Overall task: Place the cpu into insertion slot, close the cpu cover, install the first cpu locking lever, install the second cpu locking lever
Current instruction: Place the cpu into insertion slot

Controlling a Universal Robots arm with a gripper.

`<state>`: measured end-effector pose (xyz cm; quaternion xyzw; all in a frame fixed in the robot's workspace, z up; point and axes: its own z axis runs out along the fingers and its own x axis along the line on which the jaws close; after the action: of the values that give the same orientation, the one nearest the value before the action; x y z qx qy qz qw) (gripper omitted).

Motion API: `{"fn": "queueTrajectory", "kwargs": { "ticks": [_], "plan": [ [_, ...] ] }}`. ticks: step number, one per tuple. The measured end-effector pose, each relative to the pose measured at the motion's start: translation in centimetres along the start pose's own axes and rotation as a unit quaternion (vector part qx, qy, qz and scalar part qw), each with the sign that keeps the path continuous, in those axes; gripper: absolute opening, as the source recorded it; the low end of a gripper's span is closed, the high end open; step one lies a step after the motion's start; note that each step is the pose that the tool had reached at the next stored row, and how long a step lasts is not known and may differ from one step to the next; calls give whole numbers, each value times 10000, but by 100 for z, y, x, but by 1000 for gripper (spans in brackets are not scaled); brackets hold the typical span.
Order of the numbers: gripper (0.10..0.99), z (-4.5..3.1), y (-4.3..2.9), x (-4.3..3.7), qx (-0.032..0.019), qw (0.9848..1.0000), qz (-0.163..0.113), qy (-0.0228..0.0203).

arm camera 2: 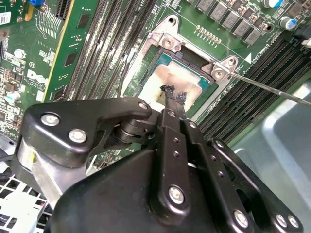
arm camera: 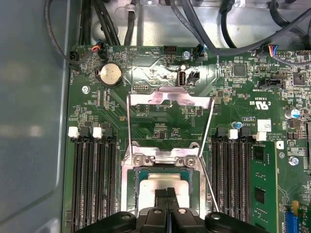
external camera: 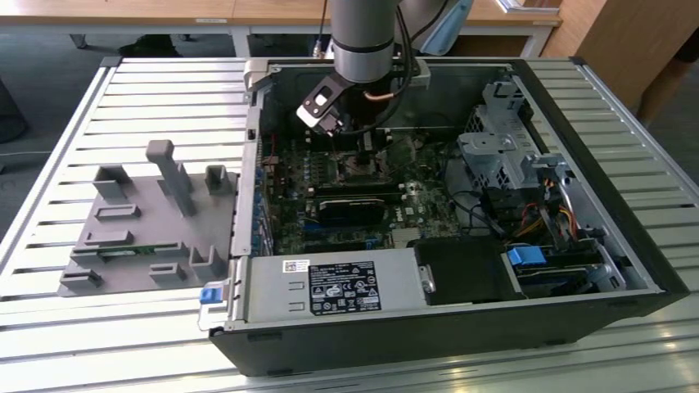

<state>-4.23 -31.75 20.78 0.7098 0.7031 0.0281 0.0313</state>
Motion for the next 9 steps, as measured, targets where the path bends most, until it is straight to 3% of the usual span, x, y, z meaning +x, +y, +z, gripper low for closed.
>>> {"fn": "queueTrajectory", "kwargs": {
  "ticks": [9],
  "plan": [
    [106,-21,2,0,0,10000,0,0]
  ]
}}
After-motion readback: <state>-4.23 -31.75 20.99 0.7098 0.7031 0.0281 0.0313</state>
